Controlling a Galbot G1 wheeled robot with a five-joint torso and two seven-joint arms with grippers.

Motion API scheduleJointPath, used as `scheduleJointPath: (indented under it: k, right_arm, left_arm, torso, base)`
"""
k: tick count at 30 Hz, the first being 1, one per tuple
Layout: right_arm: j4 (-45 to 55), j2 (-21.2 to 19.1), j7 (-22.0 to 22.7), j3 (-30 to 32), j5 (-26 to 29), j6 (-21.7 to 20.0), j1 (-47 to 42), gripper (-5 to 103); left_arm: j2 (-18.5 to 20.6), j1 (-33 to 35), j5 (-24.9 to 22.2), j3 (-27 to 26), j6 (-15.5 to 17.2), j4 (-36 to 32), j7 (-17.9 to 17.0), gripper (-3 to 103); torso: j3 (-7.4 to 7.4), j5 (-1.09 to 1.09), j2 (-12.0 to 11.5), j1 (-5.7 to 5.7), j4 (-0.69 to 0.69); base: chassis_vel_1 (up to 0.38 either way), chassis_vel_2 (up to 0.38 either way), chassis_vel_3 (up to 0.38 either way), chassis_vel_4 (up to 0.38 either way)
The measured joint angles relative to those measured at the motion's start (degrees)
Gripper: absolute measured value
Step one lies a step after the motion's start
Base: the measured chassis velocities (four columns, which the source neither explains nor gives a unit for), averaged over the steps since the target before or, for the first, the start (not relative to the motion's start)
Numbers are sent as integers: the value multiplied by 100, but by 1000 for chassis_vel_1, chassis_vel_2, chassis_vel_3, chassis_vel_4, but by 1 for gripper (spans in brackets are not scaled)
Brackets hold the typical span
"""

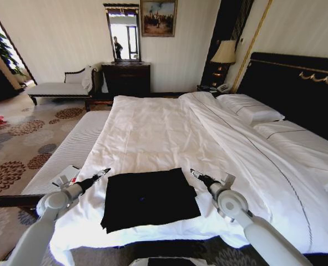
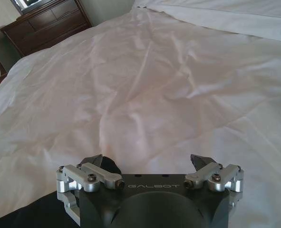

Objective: Fold the clothes on the bed.

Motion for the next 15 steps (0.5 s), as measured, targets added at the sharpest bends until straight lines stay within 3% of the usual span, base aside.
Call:
scheduleJointPath:
  k: [15]
  right_arm:
    - [-151, -14, 32, 13, -12, -19, 49, 100]
  left_arm:
    - [-497, -71, 352, 176, -57, 360, 21, 102]
  torso:
    - [0, 0, 1, -1, 0]
  base:
    - [0, 0, 0, 0]
